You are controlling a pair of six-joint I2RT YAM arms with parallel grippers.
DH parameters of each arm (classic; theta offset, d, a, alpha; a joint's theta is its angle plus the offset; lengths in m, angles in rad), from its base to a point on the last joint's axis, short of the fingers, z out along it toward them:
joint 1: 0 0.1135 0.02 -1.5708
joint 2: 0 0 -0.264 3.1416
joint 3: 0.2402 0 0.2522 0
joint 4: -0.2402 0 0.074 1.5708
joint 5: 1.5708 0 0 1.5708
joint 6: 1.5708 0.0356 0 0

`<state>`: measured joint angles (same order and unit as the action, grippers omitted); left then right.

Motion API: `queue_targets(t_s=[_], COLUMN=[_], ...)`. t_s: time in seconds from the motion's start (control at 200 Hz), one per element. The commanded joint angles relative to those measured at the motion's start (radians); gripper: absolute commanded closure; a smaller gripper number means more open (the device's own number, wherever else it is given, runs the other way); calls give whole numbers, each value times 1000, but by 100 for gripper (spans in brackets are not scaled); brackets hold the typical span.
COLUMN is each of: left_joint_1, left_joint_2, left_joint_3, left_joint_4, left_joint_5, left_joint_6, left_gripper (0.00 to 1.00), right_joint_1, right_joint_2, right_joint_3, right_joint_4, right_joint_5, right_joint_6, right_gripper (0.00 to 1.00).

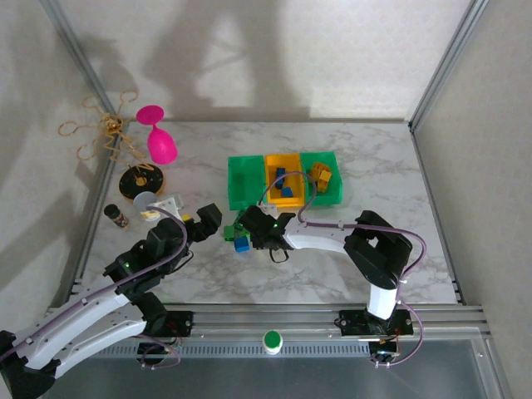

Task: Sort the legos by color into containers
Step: Pick up the lego from the bottom-center of the table, then place the lego in the container.

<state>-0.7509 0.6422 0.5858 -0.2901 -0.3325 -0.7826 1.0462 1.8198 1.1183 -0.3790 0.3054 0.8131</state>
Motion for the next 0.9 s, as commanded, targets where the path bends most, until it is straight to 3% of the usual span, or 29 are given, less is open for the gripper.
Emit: queue_targets(t_s=[0.0, 0.375, 0.626, 0.891], left_joint_1=[7, 7, 7, 7], left_joint_2=[-3, 45, 109, 173], left_joint_3=[-3, 35, 61, 80], left_joint_4=[-3, 35, 90, 136], left_joint_5=[1, 4, 21, 29], left_joint_6=[-4, 18, 34, 42], left_gripper=[1, 0, 0, 1], right_joint_1=[13, -31, -163, -303], right_joint_2=[-16, -142, -186, -108], right_joint_3=[24, 75, 130, 199], right_joint_4=[-31, -120, -110, -22], right_joint_5=[41, 123, 137, 101], right_joint_6=[-6, -73, -180, -283], right_gripper=[71, 70, 70, 70])
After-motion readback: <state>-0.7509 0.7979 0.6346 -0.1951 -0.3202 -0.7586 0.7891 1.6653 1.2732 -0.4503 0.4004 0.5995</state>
